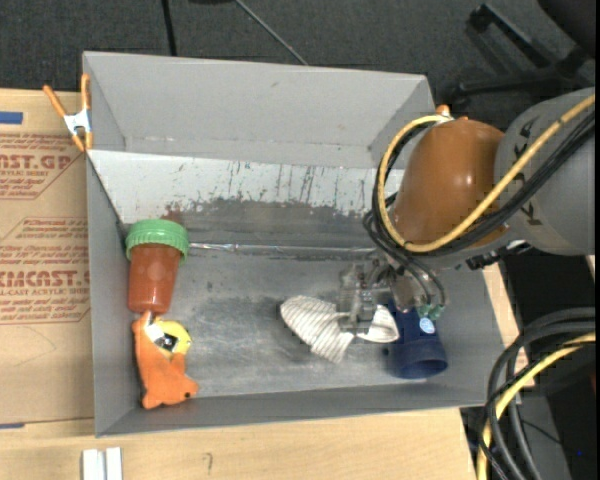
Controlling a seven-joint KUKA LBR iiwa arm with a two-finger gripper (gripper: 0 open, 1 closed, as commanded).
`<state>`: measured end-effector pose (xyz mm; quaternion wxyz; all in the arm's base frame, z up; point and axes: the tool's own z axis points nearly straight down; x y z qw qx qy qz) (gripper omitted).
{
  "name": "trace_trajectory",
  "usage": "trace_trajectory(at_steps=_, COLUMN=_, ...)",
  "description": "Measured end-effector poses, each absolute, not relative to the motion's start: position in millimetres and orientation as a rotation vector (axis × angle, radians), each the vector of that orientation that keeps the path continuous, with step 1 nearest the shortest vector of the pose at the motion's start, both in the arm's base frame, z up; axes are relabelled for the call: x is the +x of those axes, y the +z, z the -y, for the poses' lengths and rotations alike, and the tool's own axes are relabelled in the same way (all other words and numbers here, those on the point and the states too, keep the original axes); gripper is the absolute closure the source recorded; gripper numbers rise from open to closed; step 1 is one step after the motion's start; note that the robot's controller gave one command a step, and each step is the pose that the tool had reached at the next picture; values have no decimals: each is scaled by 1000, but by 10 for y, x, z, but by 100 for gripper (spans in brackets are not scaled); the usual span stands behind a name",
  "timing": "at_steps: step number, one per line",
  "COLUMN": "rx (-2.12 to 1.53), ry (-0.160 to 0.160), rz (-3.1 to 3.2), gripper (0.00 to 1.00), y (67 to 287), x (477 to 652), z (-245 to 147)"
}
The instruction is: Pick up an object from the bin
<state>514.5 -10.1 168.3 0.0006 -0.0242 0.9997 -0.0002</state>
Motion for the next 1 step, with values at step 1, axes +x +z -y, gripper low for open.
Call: trace_trajectory(at_steps=1, rx=-67, ry=-1, rz=-3138, gripper=100, y=2640, x=5292, z=200)
